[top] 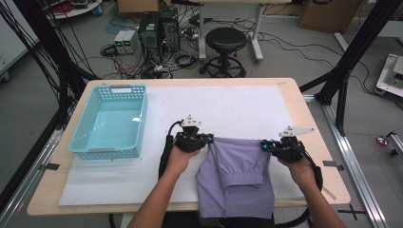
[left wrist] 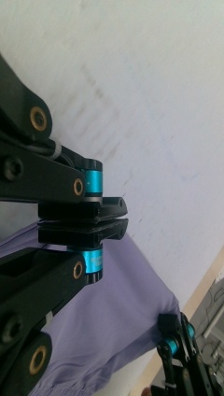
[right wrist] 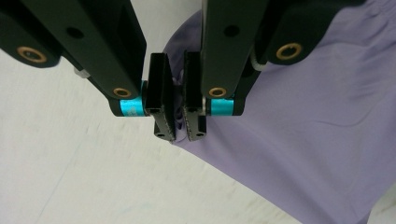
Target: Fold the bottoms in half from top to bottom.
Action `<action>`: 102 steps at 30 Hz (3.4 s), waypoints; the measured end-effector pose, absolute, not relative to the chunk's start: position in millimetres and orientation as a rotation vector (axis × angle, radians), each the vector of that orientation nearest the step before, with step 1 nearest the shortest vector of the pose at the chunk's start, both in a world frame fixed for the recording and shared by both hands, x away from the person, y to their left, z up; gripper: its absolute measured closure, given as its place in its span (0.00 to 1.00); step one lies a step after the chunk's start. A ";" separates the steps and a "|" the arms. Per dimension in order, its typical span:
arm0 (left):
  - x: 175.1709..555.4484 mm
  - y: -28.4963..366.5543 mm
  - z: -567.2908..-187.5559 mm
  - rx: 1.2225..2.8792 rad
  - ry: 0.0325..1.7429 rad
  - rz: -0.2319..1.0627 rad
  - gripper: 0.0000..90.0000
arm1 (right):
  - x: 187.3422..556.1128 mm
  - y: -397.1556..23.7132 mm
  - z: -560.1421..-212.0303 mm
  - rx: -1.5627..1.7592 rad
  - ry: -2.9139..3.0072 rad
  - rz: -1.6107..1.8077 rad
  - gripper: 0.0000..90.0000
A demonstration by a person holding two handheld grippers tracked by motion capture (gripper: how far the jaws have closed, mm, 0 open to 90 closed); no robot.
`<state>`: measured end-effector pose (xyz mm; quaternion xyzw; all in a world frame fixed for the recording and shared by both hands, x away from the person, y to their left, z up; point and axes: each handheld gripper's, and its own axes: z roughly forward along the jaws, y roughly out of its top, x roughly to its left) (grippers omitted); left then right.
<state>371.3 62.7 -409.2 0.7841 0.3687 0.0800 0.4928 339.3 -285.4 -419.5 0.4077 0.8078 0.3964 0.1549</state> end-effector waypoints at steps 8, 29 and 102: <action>399.0 63.5 -409.2 1.826 0.899 0.226 0.97 | 378.0 -278.1 -406.3 1.185 2.254 1.091 0.94; 425.7 63.1 -427.7 1.798 1.030 0.272 0.74 | 413.6 -278.1 -425.3 1.305 2.207 1.039 0.72; 365.5 62.7 -426.2 1.782 0.862 0.223 0.78 | 288.9 -285.6 -418.7 1.124 2.265 1.322 0.60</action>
